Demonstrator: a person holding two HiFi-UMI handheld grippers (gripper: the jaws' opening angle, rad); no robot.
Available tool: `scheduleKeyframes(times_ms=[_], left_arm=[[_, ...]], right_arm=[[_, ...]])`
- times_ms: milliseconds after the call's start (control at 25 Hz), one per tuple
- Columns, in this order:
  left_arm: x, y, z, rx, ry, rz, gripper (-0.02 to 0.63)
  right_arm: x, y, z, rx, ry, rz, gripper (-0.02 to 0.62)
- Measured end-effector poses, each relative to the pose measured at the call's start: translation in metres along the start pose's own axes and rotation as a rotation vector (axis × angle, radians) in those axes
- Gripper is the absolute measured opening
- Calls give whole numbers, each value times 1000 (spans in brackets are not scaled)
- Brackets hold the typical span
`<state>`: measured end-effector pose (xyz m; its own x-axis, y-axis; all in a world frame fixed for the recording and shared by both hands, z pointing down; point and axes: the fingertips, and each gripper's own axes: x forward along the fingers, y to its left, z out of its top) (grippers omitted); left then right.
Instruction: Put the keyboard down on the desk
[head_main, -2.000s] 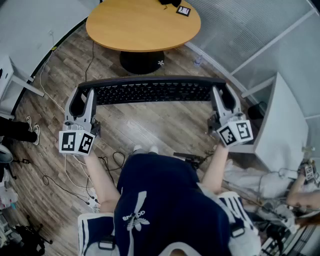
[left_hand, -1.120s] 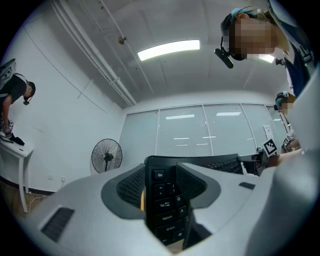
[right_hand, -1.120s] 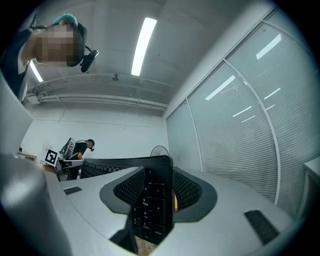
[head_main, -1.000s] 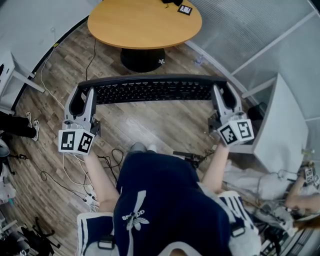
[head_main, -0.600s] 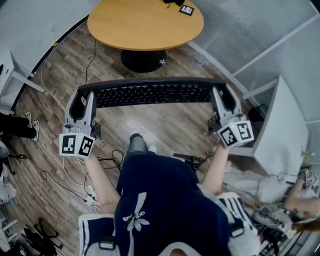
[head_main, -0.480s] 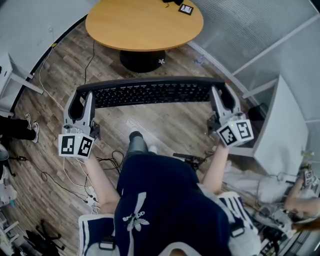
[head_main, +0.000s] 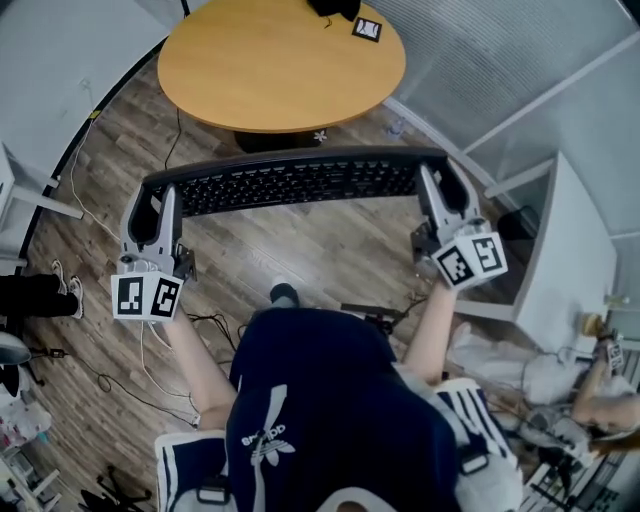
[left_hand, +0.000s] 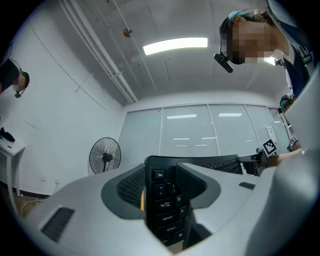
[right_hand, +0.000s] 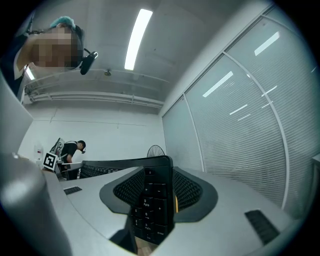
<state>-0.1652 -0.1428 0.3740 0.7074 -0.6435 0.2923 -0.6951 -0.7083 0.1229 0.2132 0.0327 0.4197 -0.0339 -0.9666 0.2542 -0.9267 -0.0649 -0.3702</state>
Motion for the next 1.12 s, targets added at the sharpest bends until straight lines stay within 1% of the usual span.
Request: scheduleKeyframes(times_ms=[80,160,320,440,520,600,760,840,960,1040,1120], left_arm=[[2,0,2,13,-4,-11,192],[1,1,0,18,1,-19,192],[3,3,0,9,2,-39,192],[2,1,1,3,-5,-49,192],[2,1,3,7,-14,-47,192],[1,1,5,11,-17,-43,192],[1,0,15,0,-5,-45,192],[-2,0,19,4,-14,-37,192],[-2,1,10,10,-35,-29,191],[-1,1,2,9,-35,-34,191],[0,1,-1,7,-37,-43,192]], right_arm=[[-1,4,1,-18,-4,-2,161],[-5,7,-4,-12,-9,-14,160],[-11,11,-2,-13,-16,-40,160],[-15,13,1,-16,-27,-43,160],[-17,8,0,5,-48,-45,160],[-16,8,2,3,-56,-39,160],[-17,11,15,-4,-38,-38,160],[-15,11,16,-1,-45,-32,160],[-9,11,11,-27,-63,-19,160],[-8,13,9,-55,-62,-19,160],[-10,12,7,-57,-67,-26,160]])
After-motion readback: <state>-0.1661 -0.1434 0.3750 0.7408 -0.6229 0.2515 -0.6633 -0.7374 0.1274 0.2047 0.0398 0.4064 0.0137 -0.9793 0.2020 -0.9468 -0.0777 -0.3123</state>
